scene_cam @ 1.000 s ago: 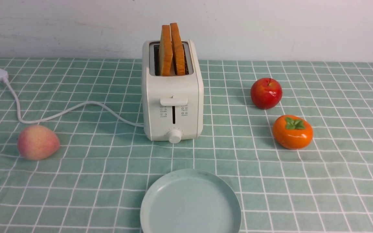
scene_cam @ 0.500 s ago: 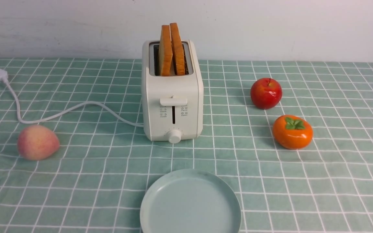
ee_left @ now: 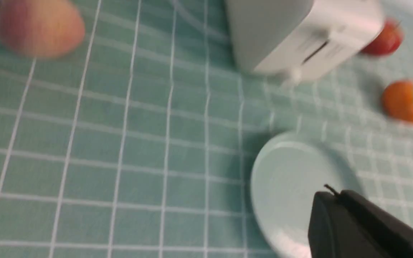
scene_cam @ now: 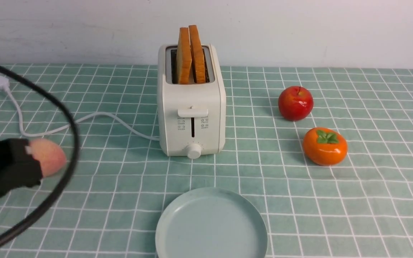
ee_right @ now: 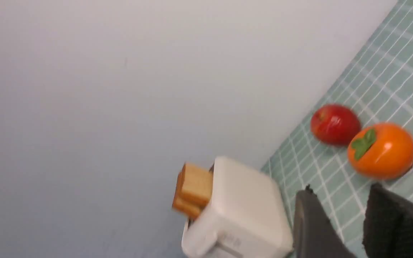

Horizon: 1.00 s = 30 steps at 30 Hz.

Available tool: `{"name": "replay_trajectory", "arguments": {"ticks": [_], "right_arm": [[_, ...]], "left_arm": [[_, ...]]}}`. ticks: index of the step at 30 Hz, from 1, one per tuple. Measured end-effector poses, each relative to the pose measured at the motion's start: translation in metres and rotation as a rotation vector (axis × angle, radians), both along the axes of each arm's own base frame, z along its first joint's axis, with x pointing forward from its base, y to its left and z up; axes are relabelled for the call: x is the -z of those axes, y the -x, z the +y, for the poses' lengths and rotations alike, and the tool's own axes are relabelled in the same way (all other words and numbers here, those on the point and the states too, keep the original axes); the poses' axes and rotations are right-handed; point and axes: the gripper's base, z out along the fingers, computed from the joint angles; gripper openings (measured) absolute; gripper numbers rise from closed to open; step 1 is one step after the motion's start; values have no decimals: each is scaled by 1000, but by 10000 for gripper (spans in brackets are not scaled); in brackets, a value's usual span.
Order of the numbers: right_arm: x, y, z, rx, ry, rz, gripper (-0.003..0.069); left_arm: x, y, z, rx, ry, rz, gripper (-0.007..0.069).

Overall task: Take toasted bread from bread machine on blue coffee table place on plate.
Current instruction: 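Reach for a toast slice standing in the toaster with the left gripper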

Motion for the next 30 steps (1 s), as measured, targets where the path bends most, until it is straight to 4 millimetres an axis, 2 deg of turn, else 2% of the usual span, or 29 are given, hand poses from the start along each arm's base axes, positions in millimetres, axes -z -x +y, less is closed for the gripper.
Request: {"name": "replay_trajectory", "arguments": {"ticks": [1, 2, 4, 5, 6, 7, 10, 12, 13, 15, 21, 24, 26, 30], "right_arm": [[-8, 0, 4, -40, 42, 29, 190], [-24, 0, 9, -105, 109, 66, 155], [-36, -2, 13, -148, 169, 105, 120], [-54, -10, 16, -213, 290, 193, 51], [-59, -9, 17, -231, 309, 200, 43], [-73, -16, 19, -291, 409, 278, 0], [-86, -36, 18, -399, 556, 462, -19], [-87, -44, 17, -443, 594, 539, -19], [-83, -51, 16, -479, 610, 610, -19], [-77, -56, 16, -517, 614, 677, -19], [-72, -59, 15, -536, 633, 702, -17], [-72, -59, 15, -536, 637, 699, -16], [-72, -59, 15, -534, 637, 697, -16], [-73, -59, 16, -539, 623, 689, -13]], "left_arm": [[4, -12, -1, 24, -20, 36, -14], [9, -25, -3, 49, -30, 67, -14], [10, -38, -6, 81, -36, 80, -14], [7, -55, -12, 137, -56, 73, -14], [9, -57, -13, 141, -55, 80, -14], [5, -71, -22, 185, -68, 69, -14], [-3, -97, -48, 257, -99, 49, -14], [-6, -110, -61, 277, -118, 41, -14], [-11, -124, -73, 284, -138, 31, -14], [-18, -140, -84, 282, -156, 9, -14], [-37, -190, -99, 272, -215, -105, -14], [-37, -210, -106, 262, -201, -142, 2], [-32, -219, -110, 260, -192, -147, 35], [-8, -243, -118, 239, -173, -169, 197]]}}
